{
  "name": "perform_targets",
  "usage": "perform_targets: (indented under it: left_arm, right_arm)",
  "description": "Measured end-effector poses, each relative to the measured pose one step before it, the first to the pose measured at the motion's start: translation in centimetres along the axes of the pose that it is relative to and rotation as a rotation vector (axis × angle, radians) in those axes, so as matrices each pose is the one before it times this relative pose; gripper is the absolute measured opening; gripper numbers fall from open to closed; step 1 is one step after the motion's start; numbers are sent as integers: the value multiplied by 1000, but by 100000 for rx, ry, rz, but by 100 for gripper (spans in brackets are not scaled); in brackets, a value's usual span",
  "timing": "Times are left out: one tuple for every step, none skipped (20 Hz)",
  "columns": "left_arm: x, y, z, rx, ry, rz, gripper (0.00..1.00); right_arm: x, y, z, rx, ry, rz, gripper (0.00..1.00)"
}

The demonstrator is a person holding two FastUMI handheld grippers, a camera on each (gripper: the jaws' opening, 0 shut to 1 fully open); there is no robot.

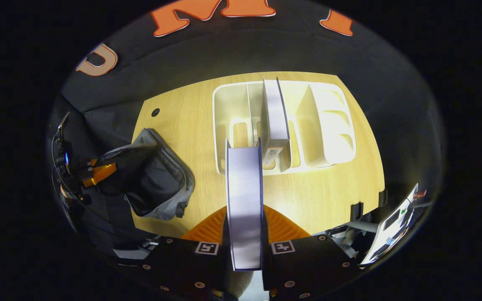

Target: Open the schoolbag, grab two books from the bookshelf and put them into the schoolbag.

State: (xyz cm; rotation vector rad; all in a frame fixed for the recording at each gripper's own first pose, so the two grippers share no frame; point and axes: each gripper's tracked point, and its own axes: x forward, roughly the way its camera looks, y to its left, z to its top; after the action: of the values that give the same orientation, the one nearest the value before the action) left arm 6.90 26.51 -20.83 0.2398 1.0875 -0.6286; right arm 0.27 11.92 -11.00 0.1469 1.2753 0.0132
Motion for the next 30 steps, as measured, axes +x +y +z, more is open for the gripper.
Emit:
perform_targets:
  left_arm:
    - [50, -103, 95, -210, -102, 853, 6]
    - [7, -222, 41, -122, 81, 334, 5]
    - [-191, 41, -56, -49, -37, 540, 6]
    - [-116, -13, 26, -152, -77, 590, 5]
    - [72, -111, 220, -95, -36, 446, 5]
    - [-29, -116, 58, 46, 76, 6, 5]
    - [14, -279, 73, 87, 287, -424, 5]
    - [-32, -326, 164, 66, -10, 155, 5]
    - [24, -254, 149, -18, -19, -197, 5]
    - [79, -217, 272, 242, -257, -188, 5]
    - [17, -219, 74, -47, -124, -297, 5]
    - [52, -203, 109, -166, -63, -210, 6]
    - [81, -213, 18, -286, -82, -232, 6]
    - [76, -123, 218, -161, -196, -125, 6]
    - [-106, -218, 18, -118, -226, -86, 5]
    - [216, -235, 279, -162, -157, 44, 5]
    - [157, -77, 244, -239, -137, 201, 6]
    - [87, -160, 273, -327, -182, -141, 6]
    - [-29, -319, 165, -112, -410, -70, 6]
    - [-64, -176, 127, -101, -419, -147, 5]
    - [130, -221, 215, 81, -269, -243, 5]
    - [15, -144, 11, -361, -281, -218, 6]
    - [71, -129, 110, -121, -62, -292, 6]
    - [-164, -167, -144, -208, -125, -155, 5]
    - [74, -146, 4, 35, -76, -22, 6]
    - [44, -67, 65, -155, -214, 150, 5]
    - [-77, -35, 167, -141, -255, 57, 6]
    - [-85, -150, -35, -344, -315, 59, 5]
    - [-89, -184, -164, -137, -238, -235, 6]
    - [28, 41, 31, -673, -268, -119, 5]
  right_arm:
    - [-87, -55, -386, 395, -338, 1461, 31]
    - [-92, -385, -258, 486, -416, 827, 31]
    - [-237, -343, -390, 287, -614, 966, 31]
    - [-175, -163, -121, 625, -433, 1063, 30]
    - [-65, 14, -313, 669, -473, 1109, 31]
    - [-60, -106, -102, 752, -535, 844, 31]
    - [-127, -72, -143, 683, -533, 873, 31]
    - [-85, 60, -153, 750, -341, 989, 31]
    - [-159, 196, -133, 439, -357, 1756, 31]
    - [-225, 352, 4, 902, -259, 2309, 31]
    - [-277, 393, -158, 921, -322, 3022, 31]
    - [-176, 504, -107, 980, -438, 3156, 31]
    - [-294, 550, -104, 1138, -398, 2784, 31]
    - [-154, 513, -118, 792, -496, 2190, 31]
    - [-88, 412, -61, 287, -488, 1623, 30]
    - [-65, 307, -52, -355, -388, 1082, 30]
    - [-139, 182, -69, 156, -371, 668, 30]
    - [-107, 404, -80, -119, -321, 882, 31]
    - [29, 453, -140, 3, -272, 1433, 31]
    - [139, 545, 127, 644, -393, 1807, 30]
    - [218, 732, 28, 842, -336, 2648, 30]
    - [373, 792, 28, 1442, -138, 2799, 30]
    - [398, 776, -41, 1198, -144, 3085, 31]
    - [666, 739, 47, 1579, -302, 2739, 30]
    - [691, 606, -105, 1654, 132, 2548, 29]
    - [770, 473, 57, 1396, 41, 2302, 29]
    - [607, 417, -98, 1410, -343, 2079, 29]
    - [694, 401, 66, 1282, -207, 1965, 29]
    - [832, 502, 72, 1707, -142, 1615, 29]
    - [881, 249, 19, 1553, 557, 1426, 29]
